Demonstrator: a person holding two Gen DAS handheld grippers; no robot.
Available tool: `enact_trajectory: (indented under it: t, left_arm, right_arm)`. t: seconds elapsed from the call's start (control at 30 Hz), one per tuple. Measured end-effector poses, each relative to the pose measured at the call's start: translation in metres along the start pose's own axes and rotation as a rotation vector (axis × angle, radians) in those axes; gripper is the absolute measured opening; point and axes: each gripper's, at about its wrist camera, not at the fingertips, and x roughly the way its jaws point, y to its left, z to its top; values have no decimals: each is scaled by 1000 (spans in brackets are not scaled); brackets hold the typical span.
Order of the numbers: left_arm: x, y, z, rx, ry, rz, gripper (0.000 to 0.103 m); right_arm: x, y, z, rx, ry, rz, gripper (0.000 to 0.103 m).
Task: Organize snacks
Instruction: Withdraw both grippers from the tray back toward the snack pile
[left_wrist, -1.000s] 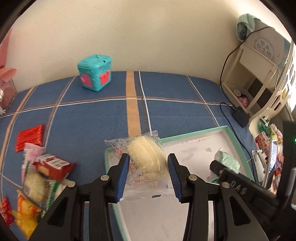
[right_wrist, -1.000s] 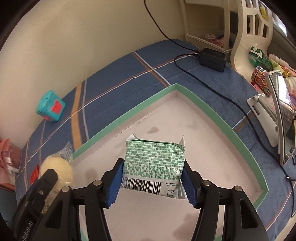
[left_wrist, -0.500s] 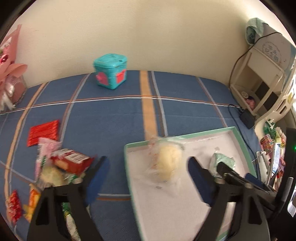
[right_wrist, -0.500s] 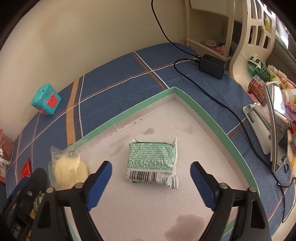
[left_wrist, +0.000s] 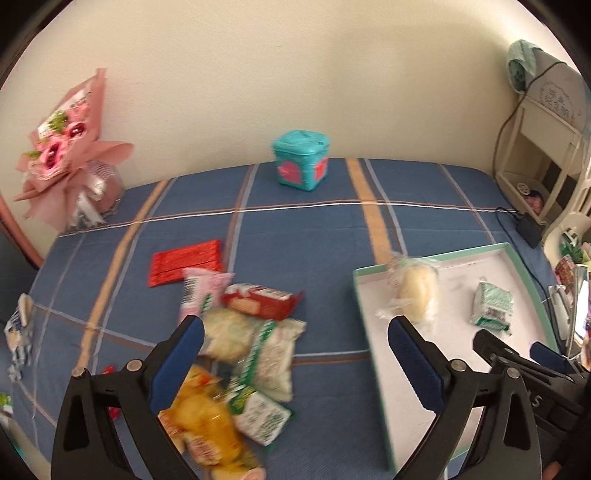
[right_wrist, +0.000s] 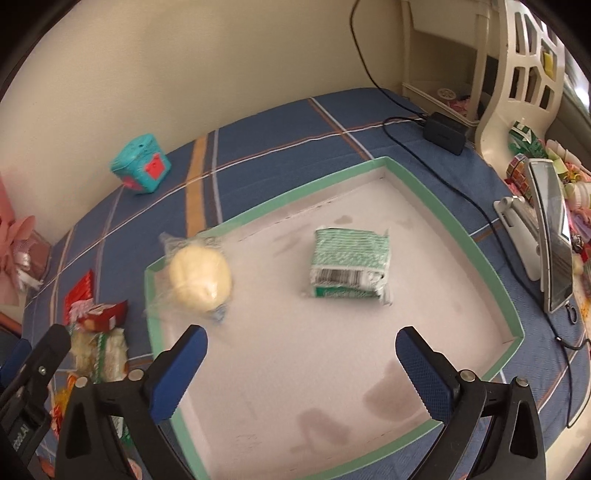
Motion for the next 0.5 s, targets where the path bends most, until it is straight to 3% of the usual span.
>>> enact_trajectory:
  t: [0.17,0.3,0.5]
  left_arm:
    - [-12,19,-13,-17,-4,99,100]
    - [-21,28,-26,-26,-1,160,100]
    - [-29,39,-35,-60,13,191,100]
  right_arm:
    - [-17,17,-13,-58,-18,-40,103]
    - [-33,19,-22,-48,-46,8,103]
    - [-58,30,-38,-93,-103,-18,103]
